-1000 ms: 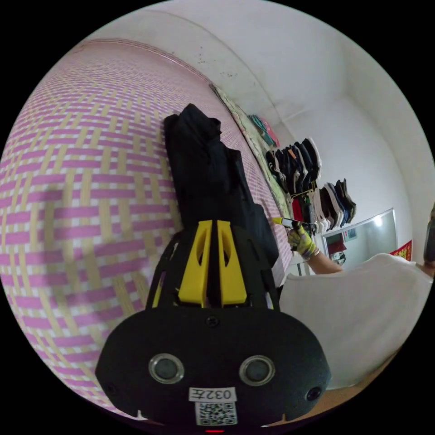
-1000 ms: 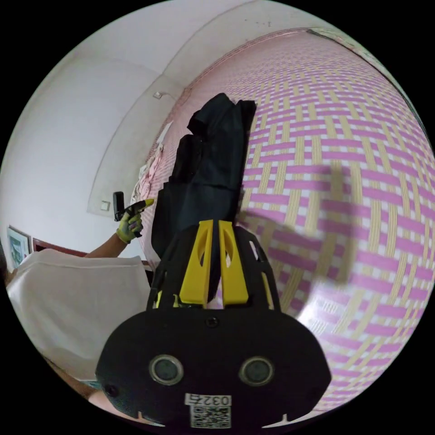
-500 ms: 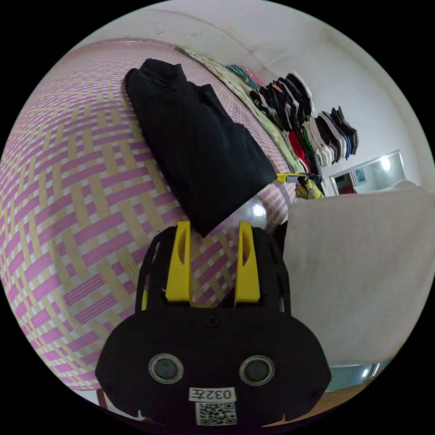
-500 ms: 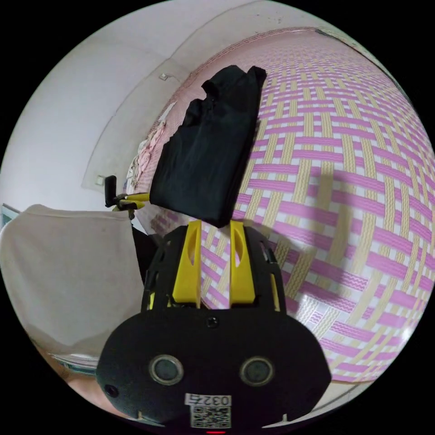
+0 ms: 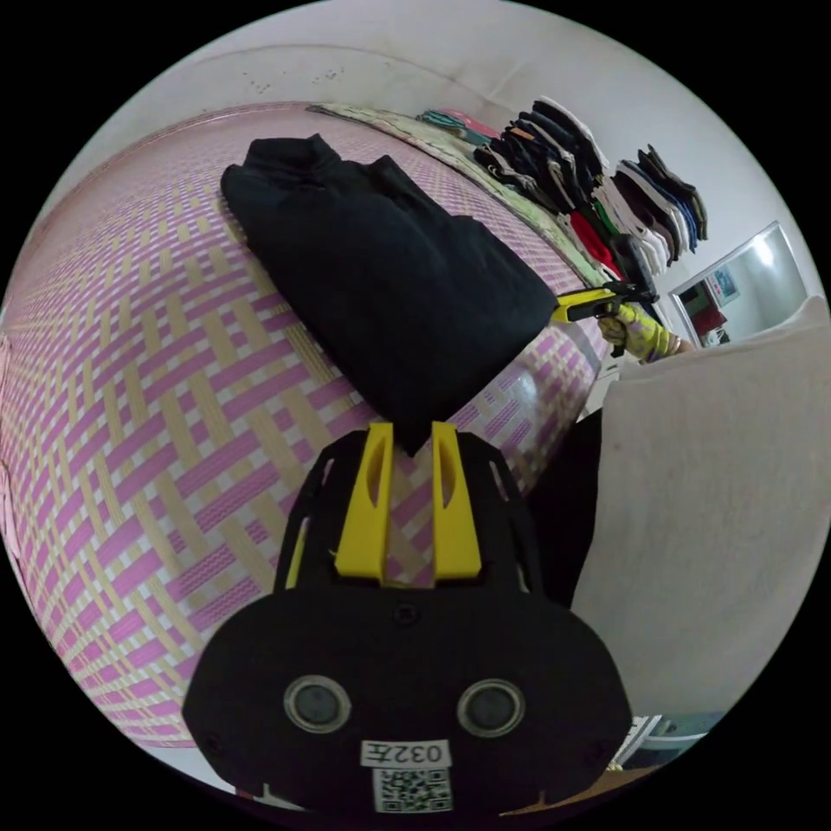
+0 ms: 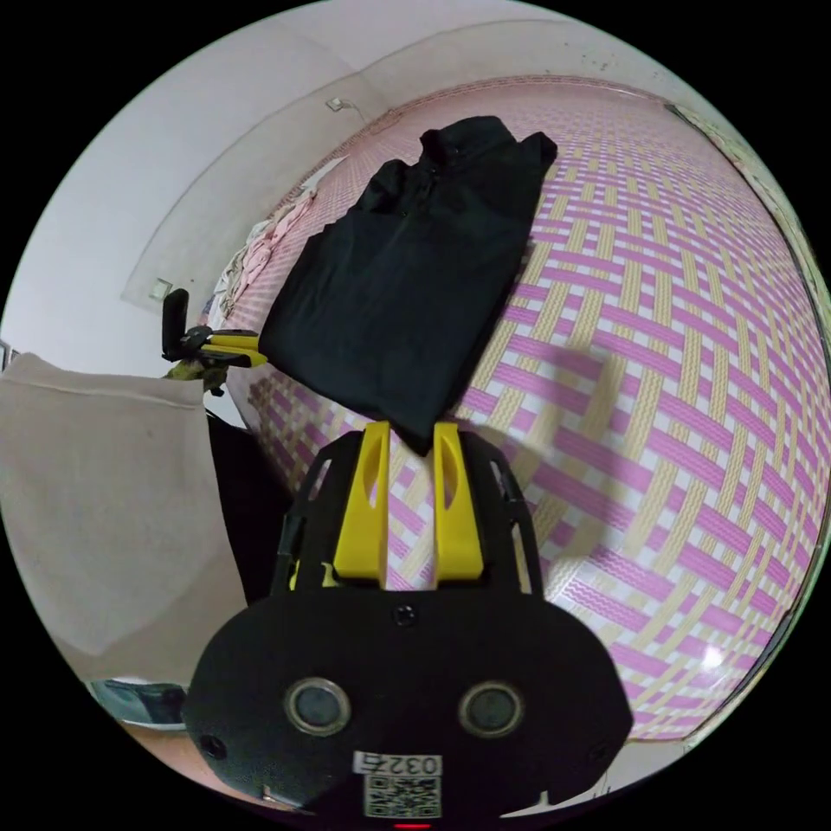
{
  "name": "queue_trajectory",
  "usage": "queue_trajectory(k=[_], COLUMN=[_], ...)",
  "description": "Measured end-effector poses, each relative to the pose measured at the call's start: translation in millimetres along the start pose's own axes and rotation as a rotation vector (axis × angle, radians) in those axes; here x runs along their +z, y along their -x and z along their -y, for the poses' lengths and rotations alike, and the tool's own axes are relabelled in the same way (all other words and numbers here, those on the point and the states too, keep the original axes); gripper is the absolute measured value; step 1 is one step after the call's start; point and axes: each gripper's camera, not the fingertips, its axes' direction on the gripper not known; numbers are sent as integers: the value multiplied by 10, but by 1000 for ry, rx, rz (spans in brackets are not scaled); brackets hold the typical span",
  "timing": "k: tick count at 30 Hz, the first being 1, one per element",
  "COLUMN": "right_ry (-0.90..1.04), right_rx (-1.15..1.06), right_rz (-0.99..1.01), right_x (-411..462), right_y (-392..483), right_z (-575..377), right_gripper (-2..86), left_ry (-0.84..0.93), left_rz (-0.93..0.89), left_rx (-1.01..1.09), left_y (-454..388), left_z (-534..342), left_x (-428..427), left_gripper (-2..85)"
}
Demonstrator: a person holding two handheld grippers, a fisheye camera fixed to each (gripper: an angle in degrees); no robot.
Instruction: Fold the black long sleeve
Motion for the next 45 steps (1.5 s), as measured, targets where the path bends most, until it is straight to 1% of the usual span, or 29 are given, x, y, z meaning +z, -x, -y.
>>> queue_trajectory(k=[4, 7, 9, 14, 16, 21, 27, 30, 33, 35, 38, 41, 45], right_ry=[67, 67, 57, 60, 74, 122, 195, 220, 247, 268, 290, 282, 242], right_rx=[29, 25, 22, -4, -17, -14, 11, 44, 127, 224, 344, 442, 504], right_rz=[27, 4, 40, 187, 239, 365, 502, 532, 573, 637, 725, 782, 820], right_x=[-13, -121, -247, -786, -963, -1241, -1504, -1570, -1489, -1305, -966, -660, -474], right_y=[-81, -31, 5, 153, 159, -67, -604, -985, -1500, -1971, -2510, -2893, -3142], right_z=[146, 197, 194, 151, 196, 568, 1431, 1994, 2542, 2892, 3179, 3296, 3311], right_gripper=[48, 42, 40, 36, 34, 34, 36, 37, 37, 37, 38, 37, 51], left_ry=[60, 25, 18, -1, 10, 75, 209, 265, 313, 325, 324, 310, 269], left_rz=[-89, -121, -147, -392, -445, -595, -700, -758, -840, -896, -908, -932, -965], left_rx=[-47, -28, 4, 41, 53, 10, -29, -91, -188, -271, -371, -467, -537], left_y=[149, 153, 115, 191, 262, 732, 1448, 1953, 2580, 3119, 3760, 4240, 4493], left_z=[126, 137, 122, 70, 133, 587, 1646, 2245, 2733, 3016, 3192, 3158, 2975], left_x=[71, -63, -192, -674, -784, -848, -894, -763, -451, -98, 403, 880, 1245], left_gripper=[3, -8, -10, -12, -11, -5, -10, -11, -11, -11, -11, -10, 2])
